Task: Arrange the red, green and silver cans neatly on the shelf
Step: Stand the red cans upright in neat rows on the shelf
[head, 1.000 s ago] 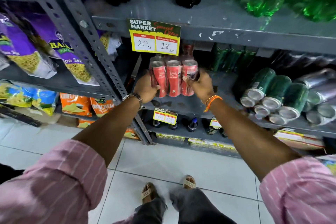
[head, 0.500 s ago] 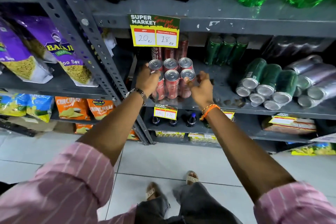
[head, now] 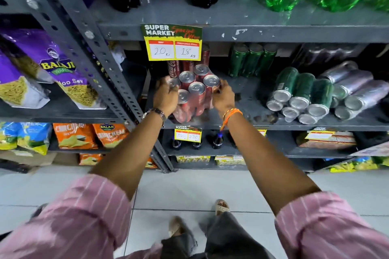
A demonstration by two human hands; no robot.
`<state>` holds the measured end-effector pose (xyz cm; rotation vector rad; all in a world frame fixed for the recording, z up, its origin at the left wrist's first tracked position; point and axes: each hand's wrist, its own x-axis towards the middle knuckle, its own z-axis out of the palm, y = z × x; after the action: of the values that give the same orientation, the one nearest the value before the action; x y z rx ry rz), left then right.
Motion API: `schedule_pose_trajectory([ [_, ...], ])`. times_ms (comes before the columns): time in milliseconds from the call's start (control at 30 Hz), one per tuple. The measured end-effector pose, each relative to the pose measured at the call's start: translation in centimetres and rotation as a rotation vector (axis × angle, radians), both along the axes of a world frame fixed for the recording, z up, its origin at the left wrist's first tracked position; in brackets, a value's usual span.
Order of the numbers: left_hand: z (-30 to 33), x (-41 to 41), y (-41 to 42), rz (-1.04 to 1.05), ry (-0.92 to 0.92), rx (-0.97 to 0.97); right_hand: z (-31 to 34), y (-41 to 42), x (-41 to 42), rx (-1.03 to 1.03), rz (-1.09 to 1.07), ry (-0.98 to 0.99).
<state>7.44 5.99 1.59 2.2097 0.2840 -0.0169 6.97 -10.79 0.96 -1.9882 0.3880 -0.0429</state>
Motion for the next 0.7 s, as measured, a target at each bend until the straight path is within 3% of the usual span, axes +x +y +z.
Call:
schedule_pose_trajectory([
  [67,-0.5,-1.5,-0.4,0.025,-0.038,0.02,0.1,-0.5,2.3,0.035,0.067,0.015],
  [233,-0.3,-2.5,0.3,0.033,0.018,-0.115,-6.9,-3.3,9.7,0.103,0.242,-0.001],
  [333,2.3,0.0,0.5,-0.008,0.015,-0.065,-0.3,-1.2,5.2,0.101,0.072,-0.011],
  [467,5.7,3.9,-1.8,-0.264,0.045,0.021,0.5,2.8,-1.6,0.154,-0.226,-0.233],
  [567,5.2,6.4,-3.4,-0.412,0.139,0.058,-1.8,6.2,-4.8,0.121,-0.157,-0.265],
  [700,4.8,6.7,-3.4,-0.448,0.228,0.125,-2.6,6.6,-5.5,-0.042,-0.087,-0.228],
])
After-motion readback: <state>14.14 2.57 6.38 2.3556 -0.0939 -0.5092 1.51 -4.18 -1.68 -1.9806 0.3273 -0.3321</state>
